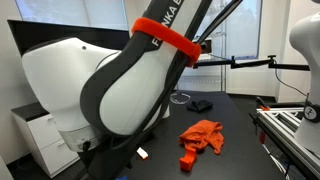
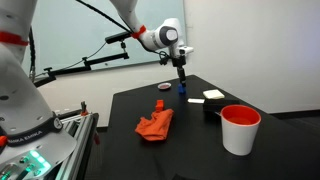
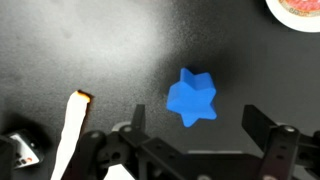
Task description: Put some of the objects into a pile
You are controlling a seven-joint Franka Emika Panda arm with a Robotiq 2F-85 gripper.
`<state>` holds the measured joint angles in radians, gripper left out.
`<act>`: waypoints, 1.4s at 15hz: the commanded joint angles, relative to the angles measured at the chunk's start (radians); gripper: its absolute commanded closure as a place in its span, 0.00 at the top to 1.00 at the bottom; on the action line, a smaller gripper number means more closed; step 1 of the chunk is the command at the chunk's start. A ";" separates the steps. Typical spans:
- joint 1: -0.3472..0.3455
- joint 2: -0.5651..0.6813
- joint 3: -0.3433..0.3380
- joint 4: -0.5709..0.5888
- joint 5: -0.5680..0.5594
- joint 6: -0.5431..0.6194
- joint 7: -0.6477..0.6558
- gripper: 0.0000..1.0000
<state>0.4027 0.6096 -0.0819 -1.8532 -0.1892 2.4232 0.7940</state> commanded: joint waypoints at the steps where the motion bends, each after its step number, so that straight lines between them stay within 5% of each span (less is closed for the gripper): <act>1: 0.010 -0.001 -0.008 0.029 -0.029 -0.050 0.047 1.00; 19: 0.003 0.003 0.000 0.007 -0.032 -0.042 0.121 1.00; 20: 0.003 0.004 0.000 0.009 -0.033 -0.044 0.126 0.75; 21: 0.003 0.004 0.000 0.009 -0.033 -0.044 0.128 0.74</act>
<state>0.4034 0.6268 -0.0822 -1.8481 -0.2091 2.3958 0.8856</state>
